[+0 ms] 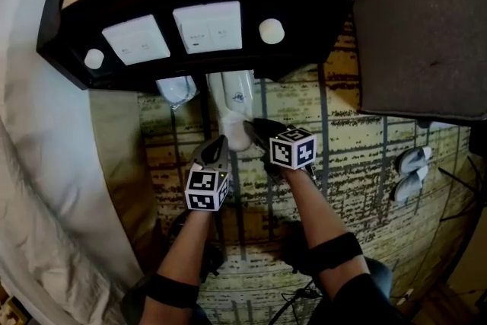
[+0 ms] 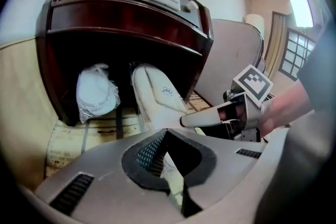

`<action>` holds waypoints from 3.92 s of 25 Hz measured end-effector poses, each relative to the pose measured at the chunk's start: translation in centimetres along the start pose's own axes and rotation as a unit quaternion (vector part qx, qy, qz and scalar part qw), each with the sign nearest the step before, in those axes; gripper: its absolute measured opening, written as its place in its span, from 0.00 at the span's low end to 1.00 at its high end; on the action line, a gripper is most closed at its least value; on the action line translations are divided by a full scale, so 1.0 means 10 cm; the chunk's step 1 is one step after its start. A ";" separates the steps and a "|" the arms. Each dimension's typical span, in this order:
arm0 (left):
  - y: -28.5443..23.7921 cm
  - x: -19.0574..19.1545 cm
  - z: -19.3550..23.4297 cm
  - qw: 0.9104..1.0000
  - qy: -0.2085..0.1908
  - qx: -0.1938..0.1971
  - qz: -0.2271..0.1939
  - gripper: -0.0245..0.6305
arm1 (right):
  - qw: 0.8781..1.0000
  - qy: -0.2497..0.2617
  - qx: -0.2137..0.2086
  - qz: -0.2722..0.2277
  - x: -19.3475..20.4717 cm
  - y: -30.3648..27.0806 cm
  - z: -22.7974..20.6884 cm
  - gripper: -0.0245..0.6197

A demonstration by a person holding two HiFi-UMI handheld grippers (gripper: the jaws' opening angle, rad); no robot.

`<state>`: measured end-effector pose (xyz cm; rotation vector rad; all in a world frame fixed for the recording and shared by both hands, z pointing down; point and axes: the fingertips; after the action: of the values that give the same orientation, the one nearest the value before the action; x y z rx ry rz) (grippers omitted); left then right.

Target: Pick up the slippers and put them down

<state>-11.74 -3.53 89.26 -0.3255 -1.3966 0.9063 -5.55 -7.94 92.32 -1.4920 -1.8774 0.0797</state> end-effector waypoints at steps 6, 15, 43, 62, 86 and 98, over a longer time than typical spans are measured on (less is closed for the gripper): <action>-0.05 -0.17 0.37 0.999 0.009 -0.021 -0.028 0.04 | 0.998 -0.007 0.021 -0.056 -0.61 -0.25 -0.01 0.19; -0.06 -0.43 0.66 0.996 0.021 -0.039 -0.072 0.04 | 0.985 -0.054 0.083 -0.140 -1.16 -0.50 -0.18 0.20; 0.63 -0.65 0.58 0.996 0.049 -0.053 -0.051 0.04 | 0.939 0.102 0.306 -0.116 -1.29 0.33 0.09 0.36; 4.89 -3.53 -0.79 0.998 -0.013 -0.039 -0.057 0.04 | 0.962 0.194 0.164 -0.096 -2.93 3.86 4.37 0.04; 6.56 -4.31 -1.32 0.988 -0.031 -0.048 -0.144 0.04 | 0.949 0.249 0.159 -0.106 -2.84 5.14 5.72 0.04; 6.76 -4.17 -1.32 0.988 -0.033 -0.058 -0.138 0.04 | 0.950 0.246 0.157 -0.109 -2.67 5.23 5.80 0.04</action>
<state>-19.74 14.12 11.10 -0.1831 -1.5158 0.6147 6.50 7.78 12.17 -0.9708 -1.5234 -0.0882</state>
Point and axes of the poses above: the fingertips, and each gripper's own axes: y backward along the fingers, z to its left, x out of its underside, and after that the axes turned 4 degrees about -x, right-handed
